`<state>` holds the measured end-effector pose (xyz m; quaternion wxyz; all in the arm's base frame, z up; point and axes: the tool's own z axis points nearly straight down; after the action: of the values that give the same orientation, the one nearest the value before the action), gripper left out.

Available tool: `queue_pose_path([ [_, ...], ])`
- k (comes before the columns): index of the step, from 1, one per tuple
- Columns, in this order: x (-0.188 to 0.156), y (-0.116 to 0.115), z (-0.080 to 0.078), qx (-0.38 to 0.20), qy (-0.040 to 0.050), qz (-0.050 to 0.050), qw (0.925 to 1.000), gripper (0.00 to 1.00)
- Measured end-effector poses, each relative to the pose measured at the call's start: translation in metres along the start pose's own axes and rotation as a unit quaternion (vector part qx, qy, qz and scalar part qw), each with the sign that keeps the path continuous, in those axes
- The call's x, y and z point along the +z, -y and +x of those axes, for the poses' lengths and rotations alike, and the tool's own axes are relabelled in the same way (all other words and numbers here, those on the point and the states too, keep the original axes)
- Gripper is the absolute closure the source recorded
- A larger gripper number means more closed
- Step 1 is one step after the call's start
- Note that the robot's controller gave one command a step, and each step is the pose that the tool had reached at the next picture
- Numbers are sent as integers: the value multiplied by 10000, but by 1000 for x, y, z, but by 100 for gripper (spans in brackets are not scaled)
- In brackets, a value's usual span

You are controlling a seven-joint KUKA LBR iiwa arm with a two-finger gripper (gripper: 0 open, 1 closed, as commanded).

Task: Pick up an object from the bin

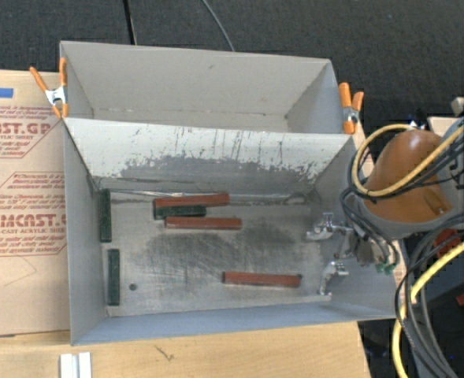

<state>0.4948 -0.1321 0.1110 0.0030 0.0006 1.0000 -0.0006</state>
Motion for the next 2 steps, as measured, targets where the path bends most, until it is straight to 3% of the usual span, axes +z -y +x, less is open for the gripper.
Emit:
queue_pose_path([
  [1, 34, -48, 7, -580, 76, 11, 9983, 100],
  [2, 34, -48, 7, -581, 76, 12, 9983, 100],
])
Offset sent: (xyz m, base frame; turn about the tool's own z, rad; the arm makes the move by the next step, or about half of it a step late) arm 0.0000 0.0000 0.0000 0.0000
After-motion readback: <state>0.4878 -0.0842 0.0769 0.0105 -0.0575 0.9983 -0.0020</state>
